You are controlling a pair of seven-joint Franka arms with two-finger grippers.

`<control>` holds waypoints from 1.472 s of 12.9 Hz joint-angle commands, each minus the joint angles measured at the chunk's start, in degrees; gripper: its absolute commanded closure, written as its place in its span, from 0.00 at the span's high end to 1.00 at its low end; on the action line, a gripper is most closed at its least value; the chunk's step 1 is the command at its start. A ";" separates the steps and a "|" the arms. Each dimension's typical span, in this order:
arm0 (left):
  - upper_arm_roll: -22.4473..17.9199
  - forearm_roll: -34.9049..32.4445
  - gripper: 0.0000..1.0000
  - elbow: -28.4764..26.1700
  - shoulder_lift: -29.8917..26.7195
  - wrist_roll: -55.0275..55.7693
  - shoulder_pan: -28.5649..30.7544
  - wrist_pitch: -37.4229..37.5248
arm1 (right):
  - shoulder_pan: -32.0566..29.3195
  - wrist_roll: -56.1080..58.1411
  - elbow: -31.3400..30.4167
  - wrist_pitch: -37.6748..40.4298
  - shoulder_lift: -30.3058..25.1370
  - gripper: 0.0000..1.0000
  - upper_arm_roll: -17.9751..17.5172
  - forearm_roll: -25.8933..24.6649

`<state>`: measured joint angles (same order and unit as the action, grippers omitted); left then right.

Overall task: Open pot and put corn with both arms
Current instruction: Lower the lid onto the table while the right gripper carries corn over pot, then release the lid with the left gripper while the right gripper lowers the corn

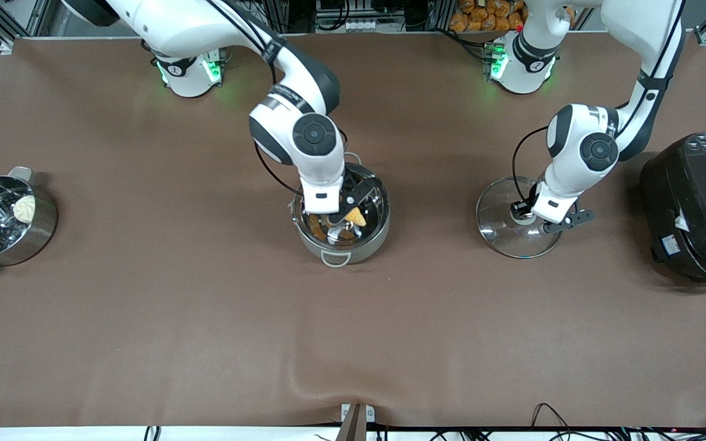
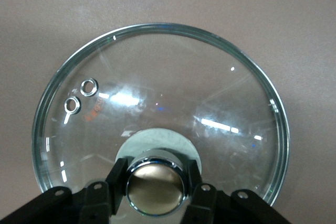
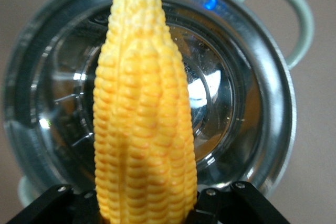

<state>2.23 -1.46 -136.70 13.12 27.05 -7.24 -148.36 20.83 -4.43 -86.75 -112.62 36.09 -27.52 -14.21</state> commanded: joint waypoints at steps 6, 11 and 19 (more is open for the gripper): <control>0.84 0.23 1.00 -1.38 0.16 -0.68 0.74 -4.31 | 3.07 -1.02 0.71 -4.27 2.49 1.00 1.50 -4.95; 0.58 0.23 1.00 0.81 -7.21 -0.50 1.69 -1.85 | 2.99 -1.72 0.62 -3.40 1.97 1.00 1.42 -4.87; 0.41 -0.74 1.00 31.80 -14.09 -3.91 3.46 40.29 | -1.66 -4.36 1.06 3.00 -5.84 1.00 0.80 0.90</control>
<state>2.18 -1.46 -112.47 -2.34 26.01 -4.58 -115.88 21.44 -8.26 -84.48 -111.75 34.02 -26.11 -16.75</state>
